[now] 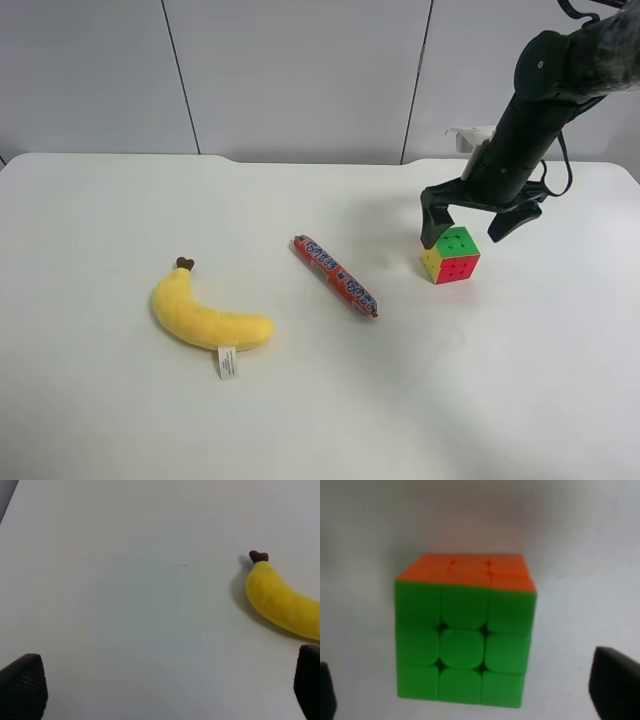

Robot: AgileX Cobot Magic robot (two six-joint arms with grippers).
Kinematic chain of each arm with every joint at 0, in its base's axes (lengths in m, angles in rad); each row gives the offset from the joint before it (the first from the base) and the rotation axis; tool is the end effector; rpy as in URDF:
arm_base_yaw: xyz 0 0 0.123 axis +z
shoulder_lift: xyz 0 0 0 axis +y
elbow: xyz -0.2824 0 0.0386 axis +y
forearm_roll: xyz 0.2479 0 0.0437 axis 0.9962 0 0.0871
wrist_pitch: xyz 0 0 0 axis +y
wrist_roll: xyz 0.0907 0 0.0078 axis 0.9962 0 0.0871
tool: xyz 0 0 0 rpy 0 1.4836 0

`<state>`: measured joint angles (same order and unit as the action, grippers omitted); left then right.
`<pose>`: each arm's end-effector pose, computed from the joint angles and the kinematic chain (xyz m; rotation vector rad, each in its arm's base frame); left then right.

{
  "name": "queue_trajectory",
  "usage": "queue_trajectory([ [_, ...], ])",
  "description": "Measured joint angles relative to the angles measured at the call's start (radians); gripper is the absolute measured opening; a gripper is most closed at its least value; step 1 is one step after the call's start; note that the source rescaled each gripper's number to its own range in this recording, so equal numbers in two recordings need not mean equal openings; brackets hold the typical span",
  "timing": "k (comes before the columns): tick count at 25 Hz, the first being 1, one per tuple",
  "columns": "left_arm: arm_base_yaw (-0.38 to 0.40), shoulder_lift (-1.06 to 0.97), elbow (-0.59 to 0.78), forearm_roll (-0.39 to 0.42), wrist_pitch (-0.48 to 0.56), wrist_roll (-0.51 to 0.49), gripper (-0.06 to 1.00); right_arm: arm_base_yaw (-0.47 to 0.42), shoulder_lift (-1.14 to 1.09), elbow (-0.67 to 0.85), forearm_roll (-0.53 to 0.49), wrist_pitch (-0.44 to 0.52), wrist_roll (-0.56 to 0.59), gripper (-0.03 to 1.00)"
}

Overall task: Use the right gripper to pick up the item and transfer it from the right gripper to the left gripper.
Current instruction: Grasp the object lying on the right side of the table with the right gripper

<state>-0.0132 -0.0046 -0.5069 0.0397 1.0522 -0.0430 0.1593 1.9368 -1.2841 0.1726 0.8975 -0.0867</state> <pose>-0.0060 0.0032 0.2798 -0.0320 2.0234 0.0118 0.3642 0.0709 0.1674 -0.2203 3.0234 0.2194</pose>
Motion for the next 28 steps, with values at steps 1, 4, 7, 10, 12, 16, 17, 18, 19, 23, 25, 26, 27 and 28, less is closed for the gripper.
queue_trajectory([
  [1, 0.0, 0.0, 0.0, 0.0, 0.0, 0.0, 1.0, 0.0, 0.002, 0.0, -0.001, -0.005, 0.002, 1.0],
  [4, 0.0, 0.0, 0.0, 0.0, 0.0, 0.0, 1.0, 0.0, 0.02, -0.001, -0.001, -0.021, 0.003, 1.0],
  [7, 0.0, 0.0, 0.0, 0.0, 0.0, 0.0, 1.0, 0.0, 0.049, -0.001, -0.001, -0.024, 0.003, 1.0],
  [10, 0.0, 0.0, 0.0, 0.0, 0.0, 0.0, 1.0, 0.0, 0.062, -0.001, -0.001, -0.032, -0.001, 1.0],
  [12, 0.0, 0.0, 0.0, 0.0, 0.0, 0.0, 1.0, 0.0, 0.064, -0.001, -0.001, -0.05, -0.009, 1.0],
  [16, 0.0, 0.0, 0.0, 0.0, 0.0, 0.0, 1.0, 0.0, 0.07, -0.001, -0.001, -0.065, -0.016, 1.0],
  [17, 0.0, 0.0, 0.0, 0.0, 0.0, 0.0, 1.0, 0.0, 0.074, -0.001, -0.001, -0.069, -0.016, 1.0],
  [18, 0.0, 0.0, 0.0, 0.0, 0.0, 0.0, 1.0, 0.0, 0.08, -0.001, -0.001, -0.071, -0.016, 1.0],
  [19, 0.0, 0.0, 0.0, 0.0, 0.0, 0.0, 1.0, 0.0, 0.082, -0.001, -0.001, -0.071, -0.016, 1.0],
  [23, 0.0, 0.0, 0.0, 0.0, 0.0, 0.0, 1.0, 0.0, 0.09, -0.001, -0.001, -0.071, -0.027, 1.0],
  [25, 0.0, 0.0, 0.0, 0.0, 0.0, 0.0, 1.0, 0.0, 0.093, -0.001, 0.001, -0.071, -0.033, 0.96],
  [26, 0.0, 0.0, 0.0, 0.0, 0.0, 0.0, 1.0, 0.0, 0.093, -0.001, 0.001, -0.071, -0.035, 0.89],
  [27, 0.0, 0.0, 0.0, 0.0, 0.0, 0.0, 1.0, 0.0, 0.093, -0.001, 0.001, -0.071, -0.035, 0.82],
  [28, 0.0, 0.0, 0.0, 0.0, 0.0, 0.0, 1.0, 0.0, 0.093, -0.001, 0.001, -0.071, -0.035, 0.72],
])
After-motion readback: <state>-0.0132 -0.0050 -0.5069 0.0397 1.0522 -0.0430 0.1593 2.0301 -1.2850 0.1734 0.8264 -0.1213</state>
